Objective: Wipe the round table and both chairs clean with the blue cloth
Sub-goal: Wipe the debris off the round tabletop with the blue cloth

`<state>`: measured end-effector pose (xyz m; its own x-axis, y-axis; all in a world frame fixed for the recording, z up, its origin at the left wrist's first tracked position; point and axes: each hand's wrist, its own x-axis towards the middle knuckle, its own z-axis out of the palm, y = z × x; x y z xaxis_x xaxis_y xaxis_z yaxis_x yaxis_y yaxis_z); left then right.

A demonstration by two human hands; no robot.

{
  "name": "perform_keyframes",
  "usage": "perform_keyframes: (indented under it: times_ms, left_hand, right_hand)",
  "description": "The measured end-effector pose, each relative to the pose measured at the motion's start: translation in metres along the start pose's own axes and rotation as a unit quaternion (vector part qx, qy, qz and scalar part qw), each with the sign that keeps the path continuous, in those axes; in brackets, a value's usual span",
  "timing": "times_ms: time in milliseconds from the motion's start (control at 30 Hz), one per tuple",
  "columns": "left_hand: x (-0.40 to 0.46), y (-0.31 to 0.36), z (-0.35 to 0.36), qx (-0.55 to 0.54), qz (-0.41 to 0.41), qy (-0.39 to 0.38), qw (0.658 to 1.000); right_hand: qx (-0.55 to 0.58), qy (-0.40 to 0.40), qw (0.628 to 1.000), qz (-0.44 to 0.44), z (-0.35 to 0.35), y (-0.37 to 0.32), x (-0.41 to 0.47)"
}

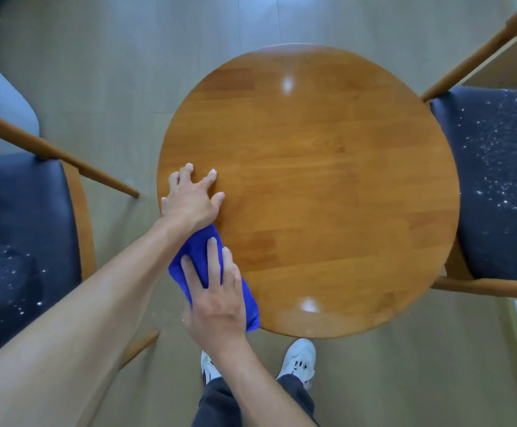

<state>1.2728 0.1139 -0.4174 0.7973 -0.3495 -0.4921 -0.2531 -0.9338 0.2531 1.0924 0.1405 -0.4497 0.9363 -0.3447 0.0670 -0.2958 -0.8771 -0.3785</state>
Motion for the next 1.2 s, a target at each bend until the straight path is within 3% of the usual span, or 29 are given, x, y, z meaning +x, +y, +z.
perform_keyframes:
  times_ms: [100,200,300,400,500,600,700,800,867,933,1000,1100,1133,1200]
  left_hand:
    - [-0.007,0.002,0.003,0.017,0.01,-0.029,0.999]
    - [-0.008,0.001,0.004,0.037,0.005,-0.048,0.998]
    - [-0.008,0.0,0.008,0.051,0.01,-0.042,0.998]
    - [-0.007,0.0,0.01,0.056,0.017,-0.036,0.998]
    - [-0.007,0.0,0.011,0.058,0.017,-0.034,0.998]
    - [-0.006,0.003,0.011,0.061,0.017,-0.037,0.997]
    - [-0.005,0.001,0.008,0.056,0.012,-0.043,0.997]
    - [-0.003,-0.003,0.005,0.057,0.012,-0.051,0.997]
    - [-0.003,-0.003,0.005,0.06,0.014,-0.051,0.997]
    - [-0.003,-0.003,0.007,0.06,0.013,-0.05,0.997]
    - [-0.003,-0.004,0.008,0.062,0.014,-0.051,0.997]
    - [-0.002,-0.004,0.01,0.067,0.015,-0.061,0.996]
    - [-0.002,-0.004,0.011,0.067,0.015,-0.064,0.996]
    - [0.0,-0.004,0.011,0.07,0.015,-0.07,0.995]
  right_hand:
    - [0.009,-0.019,0.997,-0.079,-0.019,0.049,-0.032]
    - [-0.006,-0.001,1.0,-0.025,-0.056,0.132,-0.071]
    - [-0.046,0.054,0.987,0.145,-0.094,0.209,-0.091]
    - [-0.06,0.147,0.919,0.361,-0.106,0.244,-0.068]
    - [-0.069,0.199,0.872,0.443,-0.097,0.226,-0.025]
    - [-0.086,0.188,0.914,0.35,-0.067,0.152,0.009]
    - [-0.055,0.097,0.983,0.143,-0.034,0.074,0.006]
    - [-0.03,0.004,0.999,-0.033,-0.04,0.101,-0.035]
    - [-0.047,-0.01,0.998,-0.052,-0.069,0.16,-0.059]
    - [-0.071,0.029,0.997,0.02,-0.1,0.219,-0.063]
    - [-0.077,0.073,0.978,0.179,-0.118,0.259,-0.043]
    - [-0.051,0.162,0.892,0.418,-0.111,0.267,0.021]
    - [-0.054,0.177,0.87,0.457,-0.103,0.254,0.044]
    - [-0.069,0.176,0.88,0.435,-0.08,0.212,0.08]
